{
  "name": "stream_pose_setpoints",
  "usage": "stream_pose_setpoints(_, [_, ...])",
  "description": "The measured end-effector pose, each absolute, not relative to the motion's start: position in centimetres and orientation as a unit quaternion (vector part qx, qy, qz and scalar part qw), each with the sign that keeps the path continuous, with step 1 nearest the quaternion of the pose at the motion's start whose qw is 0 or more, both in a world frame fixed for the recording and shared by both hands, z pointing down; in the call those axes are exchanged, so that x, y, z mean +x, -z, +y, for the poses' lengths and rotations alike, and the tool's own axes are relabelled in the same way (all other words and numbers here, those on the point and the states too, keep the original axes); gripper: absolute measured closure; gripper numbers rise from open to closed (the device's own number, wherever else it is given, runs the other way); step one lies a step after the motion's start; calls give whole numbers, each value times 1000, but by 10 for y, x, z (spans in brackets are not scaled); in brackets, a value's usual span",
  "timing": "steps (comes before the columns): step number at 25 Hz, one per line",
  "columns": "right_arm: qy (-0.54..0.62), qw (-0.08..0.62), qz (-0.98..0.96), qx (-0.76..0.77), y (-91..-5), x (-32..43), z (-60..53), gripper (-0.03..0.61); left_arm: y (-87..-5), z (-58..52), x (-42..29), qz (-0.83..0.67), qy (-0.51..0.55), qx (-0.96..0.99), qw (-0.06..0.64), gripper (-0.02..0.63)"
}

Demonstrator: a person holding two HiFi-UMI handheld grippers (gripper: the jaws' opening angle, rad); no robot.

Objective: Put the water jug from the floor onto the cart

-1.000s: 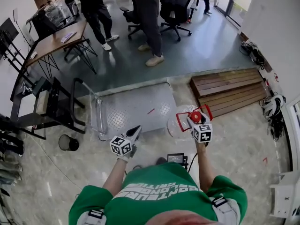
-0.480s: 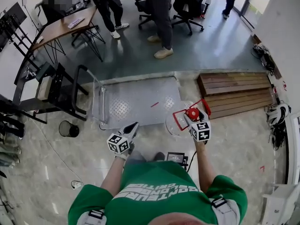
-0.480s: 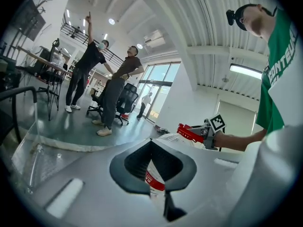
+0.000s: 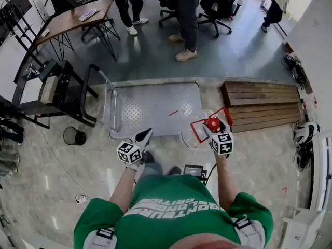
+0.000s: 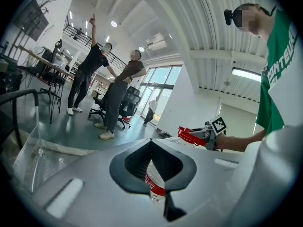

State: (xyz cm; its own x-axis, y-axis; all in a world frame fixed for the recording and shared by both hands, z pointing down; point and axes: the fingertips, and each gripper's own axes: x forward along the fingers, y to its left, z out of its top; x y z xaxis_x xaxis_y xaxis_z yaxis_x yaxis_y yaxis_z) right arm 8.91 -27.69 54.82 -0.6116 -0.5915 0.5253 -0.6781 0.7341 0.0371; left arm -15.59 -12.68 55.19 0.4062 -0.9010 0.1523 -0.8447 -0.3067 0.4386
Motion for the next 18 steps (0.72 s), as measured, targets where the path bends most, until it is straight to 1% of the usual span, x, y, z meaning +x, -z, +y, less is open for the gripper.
stream_pose_setpoints(18, [-71,273,-892,353,-532,-18,-313,279,-533,-178,-268,-536,78,815,205,601])
